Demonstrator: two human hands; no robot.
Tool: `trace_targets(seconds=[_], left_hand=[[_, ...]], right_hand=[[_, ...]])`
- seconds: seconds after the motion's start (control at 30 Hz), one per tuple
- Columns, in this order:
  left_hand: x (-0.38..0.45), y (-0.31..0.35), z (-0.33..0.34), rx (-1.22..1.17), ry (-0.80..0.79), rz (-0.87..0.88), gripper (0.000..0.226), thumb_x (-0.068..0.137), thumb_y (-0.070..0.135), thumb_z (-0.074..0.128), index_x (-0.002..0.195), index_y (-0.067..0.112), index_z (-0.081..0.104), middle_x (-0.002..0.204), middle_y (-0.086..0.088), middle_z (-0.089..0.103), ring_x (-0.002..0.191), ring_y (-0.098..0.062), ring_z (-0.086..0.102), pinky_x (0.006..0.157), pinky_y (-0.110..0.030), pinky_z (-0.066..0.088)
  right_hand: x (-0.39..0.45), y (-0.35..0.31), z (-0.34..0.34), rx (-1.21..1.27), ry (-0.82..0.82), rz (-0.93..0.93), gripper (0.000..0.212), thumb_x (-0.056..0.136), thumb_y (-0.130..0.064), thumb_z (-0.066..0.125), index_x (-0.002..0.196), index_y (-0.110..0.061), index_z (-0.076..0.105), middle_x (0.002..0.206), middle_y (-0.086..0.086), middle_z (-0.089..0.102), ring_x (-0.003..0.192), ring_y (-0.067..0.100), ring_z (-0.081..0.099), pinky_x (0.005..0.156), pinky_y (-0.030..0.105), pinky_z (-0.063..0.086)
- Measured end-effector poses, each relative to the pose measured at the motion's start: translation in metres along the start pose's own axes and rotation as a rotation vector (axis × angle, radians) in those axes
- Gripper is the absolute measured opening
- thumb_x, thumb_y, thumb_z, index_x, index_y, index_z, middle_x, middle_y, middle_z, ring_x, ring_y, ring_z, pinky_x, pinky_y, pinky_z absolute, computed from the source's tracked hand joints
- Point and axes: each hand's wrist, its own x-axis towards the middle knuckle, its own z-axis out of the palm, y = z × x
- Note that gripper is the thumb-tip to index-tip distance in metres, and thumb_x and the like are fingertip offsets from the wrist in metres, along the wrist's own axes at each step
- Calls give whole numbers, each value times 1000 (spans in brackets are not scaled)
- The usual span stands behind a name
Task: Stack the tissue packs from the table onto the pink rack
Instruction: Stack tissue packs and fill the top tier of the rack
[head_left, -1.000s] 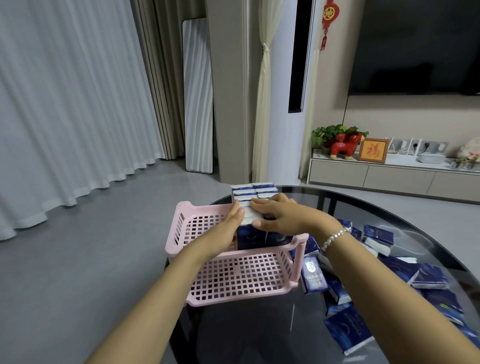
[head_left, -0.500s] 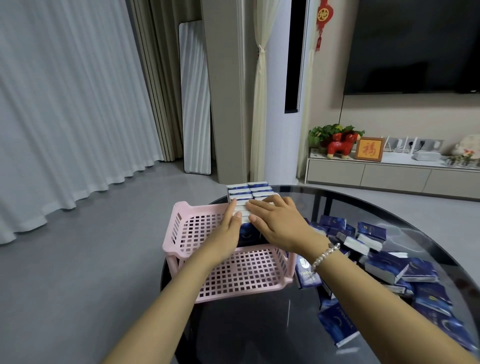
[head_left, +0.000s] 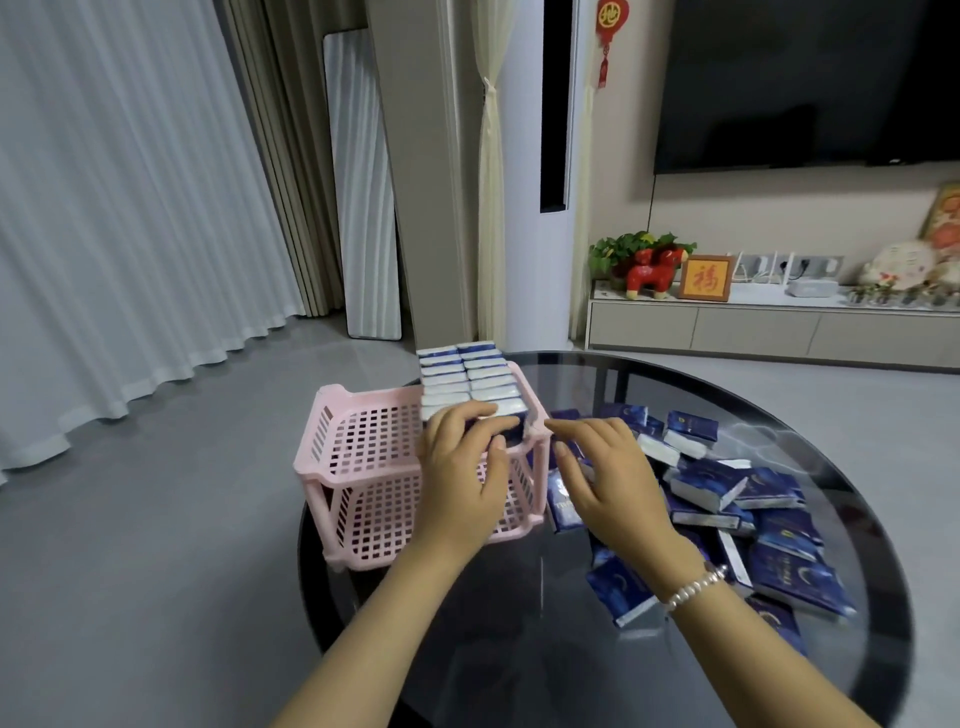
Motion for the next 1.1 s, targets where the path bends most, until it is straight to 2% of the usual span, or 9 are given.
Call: trace_targets(seconds=[0.1, 0.3, 0.43, 0.53, 0.67, 0.77, 0.87, 1.0, 1.1], left_hand=[[-17, 16, 19, -94, -65, -45, 34, 87, 26, 41, 101, 15, 71, 102, 2, 62, 101, -8, 49, 92, -29, 39], [-63, 32, 69, -230, -310, -315, 22, 93, 13, 49, 99, 19, 69, 99, 9, 57, 95, -6, 56, 86, -17, 43], [-84, 36, 97, -213, -474, -507, 21, 96, 19, 50, 108, 18, 66, 105, 6, 57, 89, -3, 54, 72, -5, 36], [-94, 33, 109, -205, -539, -604, 24, 96, 22, 50, 115, 15, 63, 114, 0, 57, 94, -4, 54, 79, -11, 37], [-101, 25, 108, -252, -534, -658, 21, 94, 22, 56, 112, 16, 64, 111, 2, 60, 90, -3, 56, 74, -9, 40], [-103, 18, 103, -369, -588, -693, 23, 89, 18, 65, 112, 18, 64, 108, 5, 65, 89, 4, 58, 70, -3, 44], [-107, 14, 98, -545, -607, -769, 27, 86, 8, 67, 111, 16, 65, 112, -1, 68, 96, -5, 64, 82, -14, 51], [-110, 15, 91, -758, -515, -859, 31, 83, 0, 67, 106, 22, 64, 111, -3, 68, 102, -13, 65, 84, -20, 53], [-111, 19, 88, -871, -456, -920, 36, 85, 2, 65, 117, 17, 57, 111, -3, 69, 101, -14, 66, 83, -21, 52]], right_hand=[[-30, 8, -7, 26, -2, 68, 37, 92, -36, 38, 110, -17, 65, 97, -5, 65, 90, 14, 54, 76, 27, 45], [-93, 41, -8, -101, 20, 256, 21, 85, -17, 62, 105, -12, 67, 90, 1, 64, 84, 24, 59, 71, 34, 50], [-125, 54, -6, -106, -49, 428, 30, 87, -16, 63, 117, -12, 62, 102, 4, 59, 89, 24, 60, 67, 31, 49], [-141, 56, -3, -46, -138, 533, 41, 92, -24, 57, 132, -18, 48, 119, 1, 50, 91, 19, 60, 71, 23, 43], [-150, 57, 5, 99, -195, 646, 46, 92, -34, 56, 135, -19, 47, 110, -2, 58, 90, 11, 60, 80, 17, 44], [-152, 55, 8, 201, -133, 689, 33, 89, -32, 60, 122, -24, 58, 91, -8, 64, 79, 0, 60, 66, 6, 43], [-151, 52, 10, 280, -44, 746, 20, 87, -27, 65, 106, -29, 59, 81, -13, 64, 74, -2, 60, 60, 5, 43], [-140, 44, 11, 732, 144, 976, 11, 85, -16, 67, 89, -13, 57, 81, 15, 69, 68, 20, 65, 51, 19, 47], [-134, 32, 13, 982, 238, 1044, 15, 86, -7, 65, 92, -4, 52, 78, 14, 67, 61, 17, 67, 50, 25, 53]])
